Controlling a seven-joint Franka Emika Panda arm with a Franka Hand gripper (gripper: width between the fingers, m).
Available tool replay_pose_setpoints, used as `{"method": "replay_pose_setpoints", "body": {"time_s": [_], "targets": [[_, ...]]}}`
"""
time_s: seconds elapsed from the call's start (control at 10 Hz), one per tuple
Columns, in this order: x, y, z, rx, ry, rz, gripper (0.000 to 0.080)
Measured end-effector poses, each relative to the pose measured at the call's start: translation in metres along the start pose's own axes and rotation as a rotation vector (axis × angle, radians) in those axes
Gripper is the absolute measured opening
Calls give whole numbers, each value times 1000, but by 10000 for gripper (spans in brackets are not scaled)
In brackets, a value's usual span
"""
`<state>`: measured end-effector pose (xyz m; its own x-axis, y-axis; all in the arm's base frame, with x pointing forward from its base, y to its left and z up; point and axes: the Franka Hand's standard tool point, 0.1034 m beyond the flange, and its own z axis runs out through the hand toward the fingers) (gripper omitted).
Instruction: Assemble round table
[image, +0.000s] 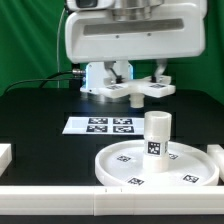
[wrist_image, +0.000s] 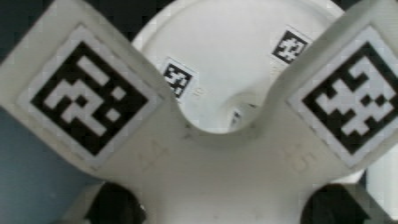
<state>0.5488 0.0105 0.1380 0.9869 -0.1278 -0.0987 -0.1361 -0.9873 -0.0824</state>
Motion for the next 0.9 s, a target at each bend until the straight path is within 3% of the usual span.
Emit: {"method": "replay_pose_setpoints", "body": {"time_s": [0.1, 0.3, 0.9], "targets": [[9, -11, -2, 0, 4, -10, 442], [11, -19, -2, -2, 7, -17, 442], [2, -24, 17, -11, 5, -27, 442]]}}
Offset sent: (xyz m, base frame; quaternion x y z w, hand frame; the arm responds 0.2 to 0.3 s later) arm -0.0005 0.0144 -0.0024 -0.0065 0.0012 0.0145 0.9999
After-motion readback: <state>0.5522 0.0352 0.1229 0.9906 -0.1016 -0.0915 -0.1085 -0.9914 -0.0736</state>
